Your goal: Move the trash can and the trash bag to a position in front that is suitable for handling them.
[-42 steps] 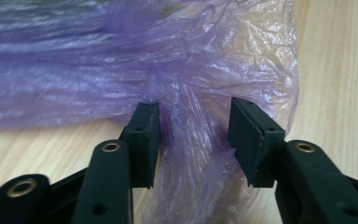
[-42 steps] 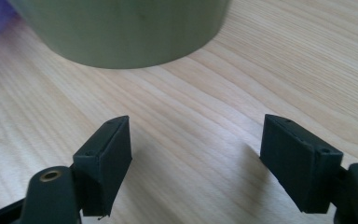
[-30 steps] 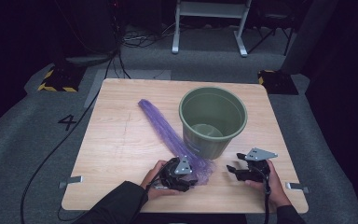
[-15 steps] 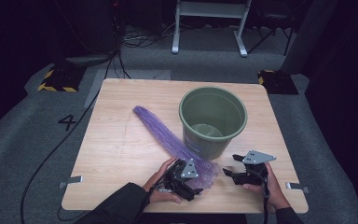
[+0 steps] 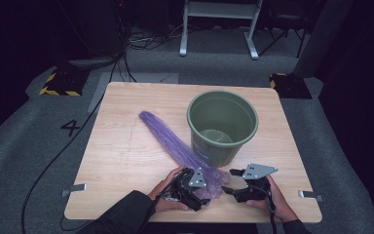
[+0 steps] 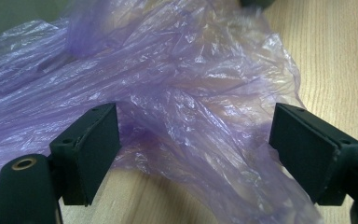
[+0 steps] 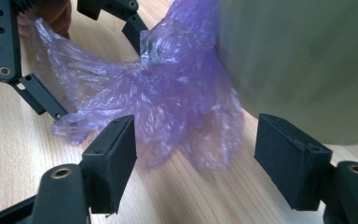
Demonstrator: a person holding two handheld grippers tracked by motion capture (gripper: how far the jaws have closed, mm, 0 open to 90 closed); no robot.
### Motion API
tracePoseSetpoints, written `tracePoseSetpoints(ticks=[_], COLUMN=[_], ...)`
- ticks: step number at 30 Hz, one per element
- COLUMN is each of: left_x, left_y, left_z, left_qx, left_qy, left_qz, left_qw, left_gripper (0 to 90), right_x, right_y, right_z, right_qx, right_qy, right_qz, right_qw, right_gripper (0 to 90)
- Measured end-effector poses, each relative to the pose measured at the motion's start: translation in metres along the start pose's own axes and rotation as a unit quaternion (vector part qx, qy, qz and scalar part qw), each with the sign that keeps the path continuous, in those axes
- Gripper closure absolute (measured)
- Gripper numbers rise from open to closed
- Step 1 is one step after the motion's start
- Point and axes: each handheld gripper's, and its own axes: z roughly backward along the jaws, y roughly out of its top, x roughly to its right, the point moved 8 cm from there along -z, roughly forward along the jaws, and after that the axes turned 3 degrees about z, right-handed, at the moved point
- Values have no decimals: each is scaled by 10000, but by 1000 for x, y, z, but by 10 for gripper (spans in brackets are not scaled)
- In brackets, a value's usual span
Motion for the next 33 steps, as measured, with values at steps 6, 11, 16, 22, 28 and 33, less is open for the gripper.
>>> tracePoseSetpoints(ticks=[6, 11, 16, 22, 28, 33], left_x=[1, 0, -1, -8, -39, -65], left_y=[1, 1, -1, -2, -18, -39], left_z=[2, 5, 14, 32, 65, 88], left_qx=[59, 88, 140, 275, 244, 220], left_qy=[-15, 22, 7, 7, 656, 1033], left_qz=[-44, -54, -72, -167, -209, 58], left_qw=[10000, 9999, 9999, 9995, 9973, 9944], left_gripper=[160, 161, 157, 157, 158, 158], right_x=[-4, 0, 8, 22, 44, 56], right_y=[-2, -5, -12, -18, -29, -35], right_z=[-13, -16, -13, -4, 10, 17], right_qx=[-127, -107, -155, -87, -75, -70], right_qy=[49, -44, -133, -235, -554, -722], right_qz=[135, 212, 146, -21, -214, -341], right_qw=[9998, 9997, 9997, 9997, 9982, 9968], right_gripper=[587, 862, 900, 900, 900, 896])
